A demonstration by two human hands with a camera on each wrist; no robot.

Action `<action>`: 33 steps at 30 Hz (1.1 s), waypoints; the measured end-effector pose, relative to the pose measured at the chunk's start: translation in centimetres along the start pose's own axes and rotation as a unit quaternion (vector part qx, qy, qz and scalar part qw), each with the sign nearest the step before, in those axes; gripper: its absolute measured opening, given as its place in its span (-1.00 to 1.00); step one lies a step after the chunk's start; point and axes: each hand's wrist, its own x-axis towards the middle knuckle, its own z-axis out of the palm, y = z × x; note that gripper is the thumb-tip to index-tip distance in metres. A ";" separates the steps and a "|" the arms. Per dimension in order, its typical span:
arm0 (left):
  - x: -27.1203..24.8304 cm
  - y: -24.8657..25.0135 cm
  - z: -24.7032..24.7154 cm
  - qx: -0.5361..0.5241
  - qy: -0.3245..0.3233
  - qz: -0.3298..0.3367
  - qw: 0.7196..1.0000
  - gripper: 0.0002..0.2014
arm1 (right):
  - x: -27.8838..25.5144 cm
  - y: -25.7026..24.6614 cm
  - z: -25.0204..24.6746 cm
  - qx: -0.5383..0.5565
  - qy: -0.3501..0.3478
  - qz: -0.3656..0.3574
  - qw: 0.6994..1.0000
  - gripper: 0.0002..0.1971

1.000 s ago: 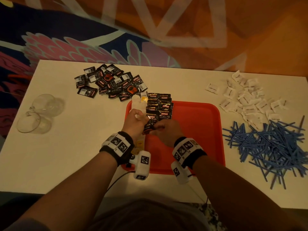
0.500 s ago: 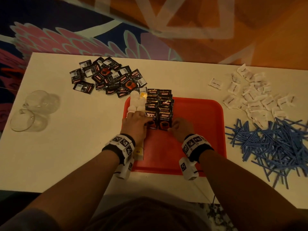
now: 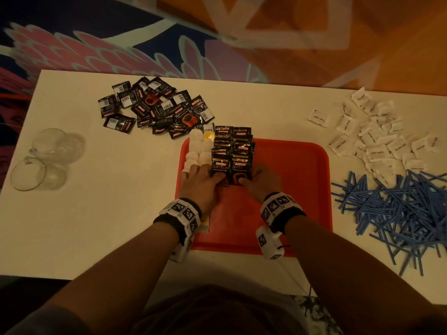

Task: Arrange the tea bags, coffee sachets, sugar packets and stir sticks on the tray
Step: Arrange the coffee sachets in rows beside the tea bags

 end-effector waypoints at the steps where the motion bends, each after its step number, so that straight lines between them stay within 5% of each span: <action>1: 0.0 0.0 0.0 -0.001 -0.001 -0.002 1.000 -0.48 | 0.0 0.0 0.0 0.009 0.001 0.001 1.000 -0.67; 16: 0.2 -0.1 -0.3 -0.012 0.010 0.001 1.000 -0.43 | 1.0 -0.5 0.3 -0.001 -0.004 -0.005 1.000 -0.59; 24: -0.1 -0.3 -0.3 -0.031 0.010 0.000 0.999 -0.43 | 0.9 -1.1 -0.8 0.023 0.008 -0.013 1.000 -0.16; 33: 0.0 -0.3 -0.3 -0.032 0.014 0.008 0.999 -0.42 | 0.7 -2.3 -0.7 -0.006 -0.008 -0.044 0.999 -0.25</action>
